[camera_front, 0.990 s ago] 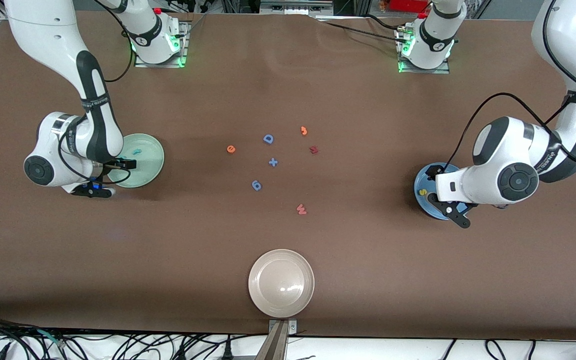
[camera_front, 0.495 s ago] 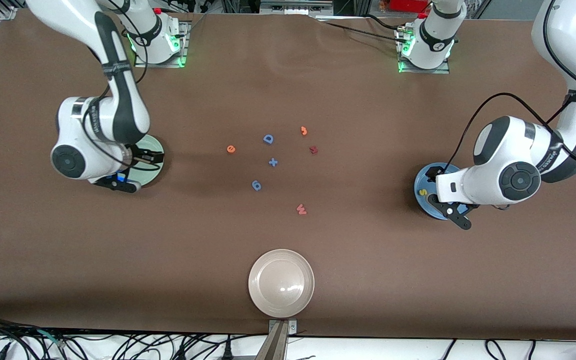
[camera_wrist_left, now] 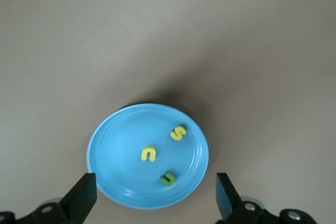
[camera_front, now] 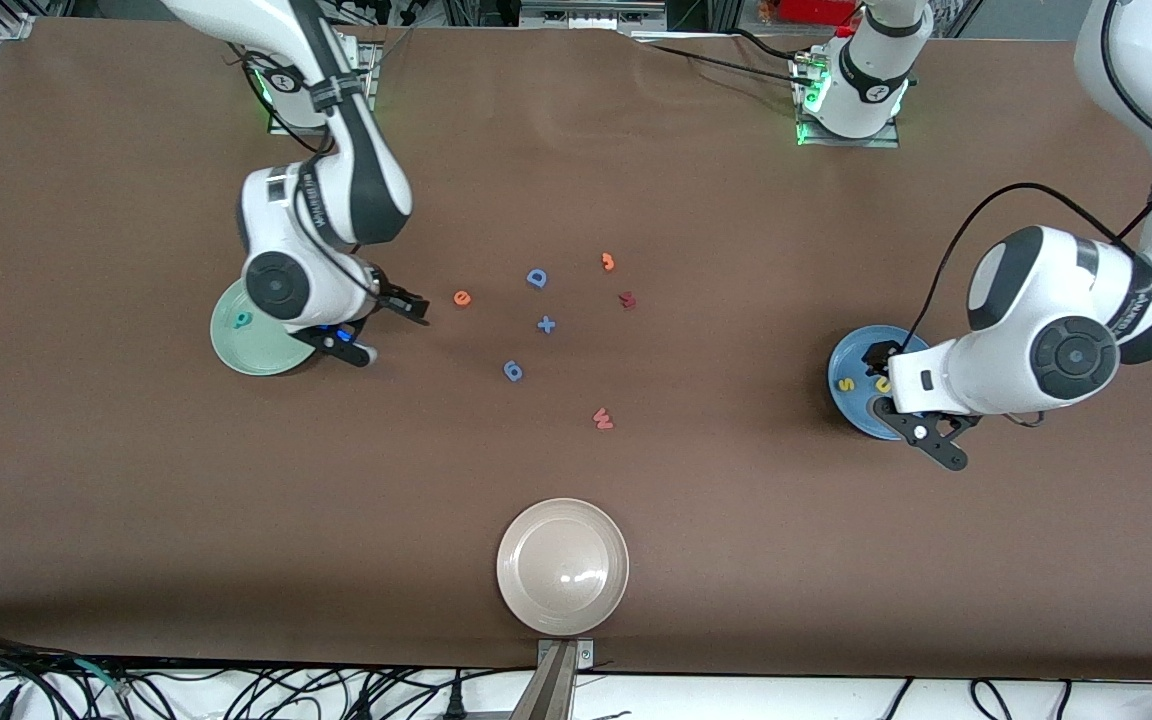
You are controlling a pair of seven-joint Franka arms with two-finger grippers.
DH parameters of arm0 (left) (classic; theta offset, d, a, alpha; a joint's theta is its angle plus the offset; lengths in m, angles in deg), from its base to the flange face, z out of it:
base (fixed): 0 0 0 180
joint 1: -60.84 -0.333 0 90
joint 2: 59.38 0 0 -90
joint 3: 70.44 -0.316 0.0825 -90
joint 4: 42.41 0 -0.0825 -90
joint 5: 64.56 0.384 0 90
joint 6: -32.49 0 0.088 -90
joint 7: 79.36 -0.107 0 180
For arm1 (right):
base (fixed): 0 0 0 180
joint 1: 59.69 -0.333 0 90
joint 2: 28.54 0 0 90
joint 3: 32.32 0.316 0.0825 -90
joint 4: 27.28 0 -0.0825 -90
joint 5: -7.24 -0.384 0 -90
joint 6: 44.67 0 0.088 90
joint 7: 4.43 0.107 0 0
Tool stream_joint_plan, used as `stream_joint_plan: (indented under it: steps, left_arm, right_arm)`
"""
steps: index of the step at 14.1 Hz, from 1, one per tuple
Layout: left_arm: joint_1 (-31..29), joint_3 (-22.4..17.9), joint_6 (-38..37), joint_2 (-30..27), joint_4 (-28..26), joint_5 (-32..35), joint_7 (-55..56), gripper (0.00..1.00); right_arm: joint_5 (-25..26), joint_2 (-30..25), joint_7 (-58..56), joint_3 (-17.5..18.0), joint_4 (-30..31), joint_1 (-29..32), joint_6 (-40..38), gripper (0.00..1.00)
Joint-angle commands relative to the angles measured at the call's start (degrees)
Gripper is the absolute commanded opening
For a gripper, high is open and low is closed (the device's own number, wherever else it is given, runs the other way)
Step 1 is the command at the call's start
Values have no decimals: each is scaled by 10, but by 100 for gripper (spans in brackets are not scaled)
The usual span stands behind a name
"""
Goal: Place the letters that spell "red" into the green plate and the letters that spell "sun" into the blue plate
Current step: 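Grip the orange e with the right gripper while the left gripper withdraws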
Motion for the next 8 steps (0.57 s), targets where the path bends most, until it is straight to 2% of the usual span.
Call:
stream_joint_plan:
  steps: [1,4,6,7,8]
  left_arm:
    - [11,1,-72,-30,50,-12,26,100]
    - [16,0,-124,-47,109,-12,40,100]
    - [27,-19,-120,-73,118,-12,37,100]
    - [55,-66,-115,-93,116,-15,36,100]
    - [111,-133,-115,-113,116,-30,39,100]
  right_arm:
    - [-26,18,45,24,18,-10,59,98]
    - [-26,27,61,53,50,-10,125,98]
    - [-27,33,62,57,63,-10,156,97]
    - [-30,38,64,64,72,-12,177,97]
    - [-43,39,68,75,77,-12,192,97]
